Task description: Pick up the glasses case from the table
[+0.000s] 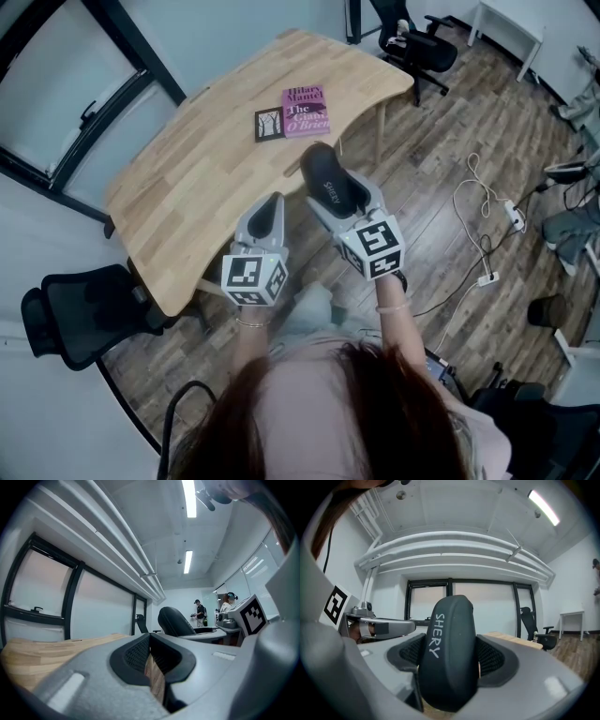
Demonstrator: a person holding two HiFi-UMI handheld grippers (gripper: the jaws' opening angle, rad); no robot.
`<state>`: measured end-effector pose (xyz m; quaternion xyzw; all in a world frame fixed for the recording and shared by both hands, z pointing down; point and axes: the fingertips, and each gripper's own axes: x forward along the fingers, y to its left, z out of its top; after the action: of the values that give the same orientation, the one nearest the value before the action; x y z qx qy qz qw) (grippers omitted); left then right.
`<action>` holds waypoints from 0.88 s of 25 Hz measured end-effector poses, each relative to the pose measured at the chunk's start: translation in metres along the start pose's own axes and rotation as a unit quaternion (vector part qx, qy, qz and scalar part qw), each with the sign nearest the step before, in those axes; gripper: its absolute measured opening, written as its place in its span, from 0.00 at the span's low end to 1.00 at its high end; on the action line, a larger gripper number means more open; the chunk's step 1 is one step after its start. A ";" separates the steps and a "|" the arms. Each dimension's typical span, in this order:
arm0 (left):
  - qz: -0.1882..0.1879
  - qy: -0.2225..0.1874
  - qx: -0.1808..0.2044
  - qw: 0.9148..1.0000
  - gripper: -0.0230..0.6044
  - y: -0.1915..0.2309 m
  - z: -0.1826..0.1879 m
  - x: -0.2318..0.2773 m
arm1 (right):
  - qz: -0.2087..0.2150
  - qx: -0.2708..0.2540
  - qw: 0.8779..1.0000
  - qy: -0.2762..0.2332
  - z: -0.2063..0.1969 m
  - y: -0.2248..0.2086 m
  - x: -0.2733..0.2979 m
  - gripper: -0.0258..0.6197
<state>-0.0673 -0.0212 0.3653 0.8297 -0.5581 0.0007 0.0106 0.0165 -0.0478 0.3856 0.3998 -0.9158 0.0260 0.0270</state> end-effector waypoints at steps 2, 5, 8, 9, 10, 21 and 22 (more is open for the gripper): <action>-0.001 -0.001 0.001 1.000 0.05 0.000 0.001 0.002 | 0.001 -0.001 1.000 -0.001 0.001 0.000 0.000 0.56; -0.002 -0.002 0.003 1.000 0.05 0.000 0.002 0.003 | -0.001 -0.001 1.000 -0.001 0.000 -0.001 0.000 0.56; -0.005 -0.002 0.004 1.000 0.05 0.000 0.001 0.006 | -0.003 0.000 1.000 -0.001 -0.002 -0.003 -0.001 0.56; -0.006 -0.002 0.004 1.000 0.05 0.000 0.001 0.007 | -0.004 0.000 1.000 -0.002 -0.002 -0.004 -0.001 0.56; -0.007 -0.003 0.004 1.000 0.05 0.000 0.001 0.009 | -0.004 0.000 1.000 -0.001 -0.002 -0.006 -0.001 0.56; -0.017 -0.003 0.006 1.000 0.05 -0.009 0.001 0.024 | -0.011 -0.001 1.000 0.002 -0.006 -0.022 -0.001 0.56; -0.018 -0.004 0.006 1.000 0.05 -0.009 0.001 0.025 | -0.011 -0.001 1.000 0.002 -0.006 -0.023 -0.001 0.56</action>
<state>-0.0493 -0.0412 0.3644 0.8396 -0.5431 0.0008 0.0034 0.0341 -0.0627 0.3919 0.4100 -0.9112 0.0258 0.0296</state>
